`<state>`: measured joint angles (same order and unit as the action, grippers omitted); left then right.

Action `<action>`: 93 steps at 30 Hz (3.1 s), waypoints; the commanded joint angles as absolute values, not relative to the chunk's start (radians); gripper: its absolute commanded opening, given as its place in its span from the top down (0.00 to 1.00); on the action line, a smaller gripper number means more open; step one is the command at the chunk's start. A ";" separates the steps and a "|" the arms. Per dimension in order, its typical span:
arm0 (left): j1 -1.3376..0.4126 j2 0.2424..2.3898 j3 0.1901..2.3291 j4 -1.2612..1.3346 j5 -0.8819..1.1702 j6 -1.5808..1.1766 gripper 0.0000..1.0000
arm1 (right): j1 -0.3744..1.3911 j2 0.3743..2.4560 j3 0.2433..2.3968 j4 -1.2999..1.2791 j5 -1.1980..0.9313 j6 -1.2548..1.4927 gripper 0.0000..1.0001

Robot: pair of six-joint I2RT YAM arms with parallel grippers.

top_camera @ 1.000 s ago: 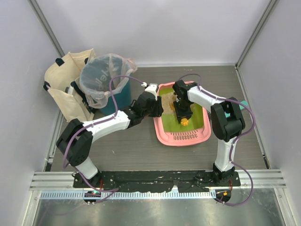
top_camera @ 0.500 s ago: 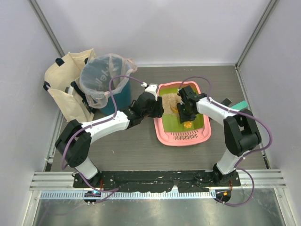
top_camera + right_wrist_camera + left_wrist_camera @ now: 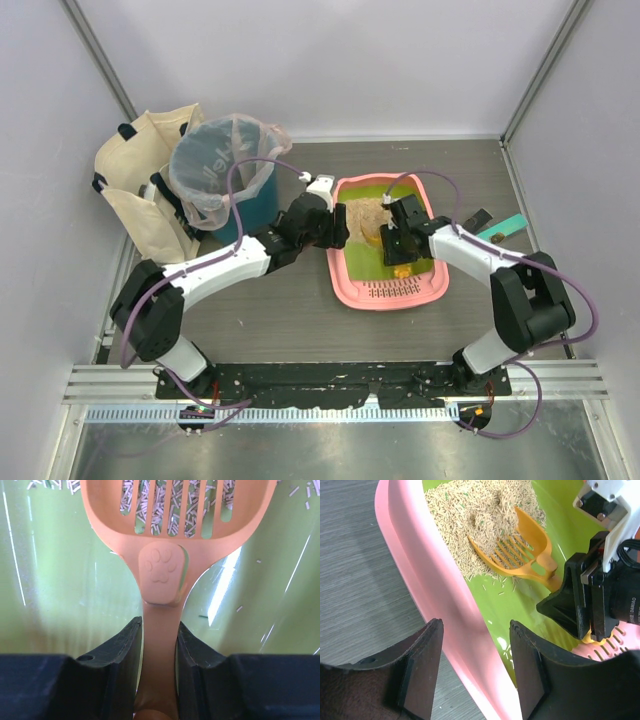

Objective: Clean the litter box

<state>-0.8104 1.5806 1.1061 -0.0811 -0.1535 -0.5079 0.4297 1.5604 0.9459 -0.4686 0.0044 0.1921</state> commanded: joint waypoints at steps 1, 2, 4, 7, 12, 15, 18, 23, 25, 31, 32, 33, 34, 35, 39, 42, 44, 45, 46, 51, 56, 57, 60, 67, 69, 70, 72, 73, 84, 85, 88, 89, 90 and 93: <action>-0.815 1.516 1.132 -0.072 -0.158 -0.476 0.41 | 0.433 1.459 0.885 -0.338 -0.017 0.192 0.99; -0.815 1.506 1.132 -0.075 -0.156 -0.476 0.41 | 0.433 1.438 0.874 -0.327 -0.014 0.189 0.99; -0.815 1.502 1.129 -0.077 -0.153 -0.477 0.40 | 0.434 1.414 0.848 -0.301 -0.009 0.181 0.99; -0.815 1.490 1.124 -0.077 -0.144 -0.477 0.40 | 0.434 1.385 0.819 -0.281 -0.005 0.179 0.99; -0.815 1.482 1.118 -0.089 -0.133 -0.479 0.40 | 0.439 1.332 0.746 -0.227 0.044 0.179 0.99; -0.813 1.473 1.112 -0.095 -0.130 -0.483 0.40 | 0.443 1.296 0.694 -0.163 0.038 0.181 0.99; -0.813 1.457 1.109 -0.113 -0.118 -0.494 0.40 | 0.445 1.264 0.661 -0.111 0.029 0.179 0.99; -0.815 1.414 1.104 -0.158 -0.077 -0.503 0.40 | 0.445 1.238 0.640 -0.074 0.028 0.169 0.99; -0.815 1.401 1.100 -0.173 -0.071 -0.499 0.39 | 0.445 1.239 0.641 -0.077 0.031 0.164 0.99; -0.815 1.338 1.097 -0.250 -0.025 -0.486 0.38 | 0.446 1.224 0.629 -0.049 0.035 0.161 0.99; -0.815 1.318 1.094 -0.268 -0.005 -0.486 0.37 | 0.446 1.210 0.617 -0.041 0.035 0.161 0.99; -0.815 1.310 1.094 -0.278 -0.005 -0.483 0.37 | 0.446 1.203 0.612 -0.026 0.034 0.161 0.99; -0.813 1.298 1.094 -0.290 0.026 -0.473 0.37 | 0.446 1.194 0.606 -0.020 0.034 0.161 0.99; -0.811 1.290 1.098 -0.301 0.037 -0.465 0.37 | 0.446 1.186 0.598 -0.014 0.034 0.163 0.99; -0.799 1.250 1.120 -0.344 0.054 -0.449 0.26 | 0.448 1.123 0.578 -0.005 0.034 0.170 0.99; -0.775 1.247 1.157 -0.345 0.078 -0.451 0.25 | 0.448 1.091 0.552 0.026 0.038 0.166 0.99; -0.767 1.253 1.186 -0.350 0.089 -0.434 0.25 | 0.451 1.062 0.542 0.025 0.041 0.167 0.99; -0.765 1.256 1.196 -0.354 0.092 -0.430 0.25 | 0.451 1.052 0.538 0.025 0.040 0.166 0.99; -0.761 1.261 1.204 -0.365 0.095 -0.425 0.25 | 0.454 1.033 0.534 0.025 0.043 0.167 0.99; -0.721 1.261 1.227 -0.373 0.136 -0.422 0.22 | 0.462 0.960 0.493 0.044 0.041 0.163 0.99; -0.667 1.259 1.229 -0.361 0.144 -0.419 0.20 | 0.495 0.943 0.494 0.025 0.090 0.141 0.99; -0.657 1.261 1.230 -0.356 0.144 -0.419 0.20 | 0.505 0.949 0.502 0.006 0.104 0.141 0.99; -0.640 1.262 1.233 -0.347 0.141 -0.410 0.20 | 0.506 0.956 0.518 -0.025 0.112 0.184 0.99; -0.634 1.249 1.177 -0.312 0.114 -0.388 0.19 | 0.534 0.945 0.561 -0.103 0.162 0.212 0.99; -0.634 1.243 1.158 -0.298 0.107 -0.385 0.19 | 0.534 0.933 0.561 -0.112 0.160 0.221 0.99; -0.634 1.238 1.144 -0.285 0.106 -0.384 0.19 | 0.541 0.925 0.564 -0.118 0.156 0.224 0.99; -0.634 1.232 1.129 -0.273 0.107 -0.382 0.19 | 0.572 0.930 0.577 -0.161 0.211 0.209 0.99; -0.634 1.233 1.118 -0.267 0.107 -0.382 0.19 | 0.589 0.942 0.595 -0.184 0.236 0.215 0.99; -0.634 1.213 1.083 -0.238 0.144 -0.382 0.19 | 0.637 1.003 0.707 -0.411 0.290 0.417 0.99; -0.634 1.207 1.078 -0.229 0.150 -0.385 0.19 | 0.637 0.987 0.706 -0.413 0.267 0.435 0.99; -0.634 1.193 1.066 -0.210 0.153 -0.387 0.19 | 0.661 0.985 0.721 -0.470 0.218 0.457 0.99; -0.634 1.190 1.066 -0.209 0.153 -0.385 0.19 | 0.679 1.008 0.741 -0.524 0.245 0.448 0.99; -0.634 1.186 1.063 -0.207 0.153 -0.384 0.19 | 0.693 1.038 0.782 -0.573 0.279 0.445 0.99; -0.634 1.181 1.060 -0.203 0.153 -0.382 0.19 | 0.690 0.955 0.784 -0.598 0.331 0.454 0.99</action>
<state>-0.6373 1.2148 1.0645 -0.2722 0.1368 -0.4019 0.6800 1.0290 0.7296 -0.5232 0.2554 0.4202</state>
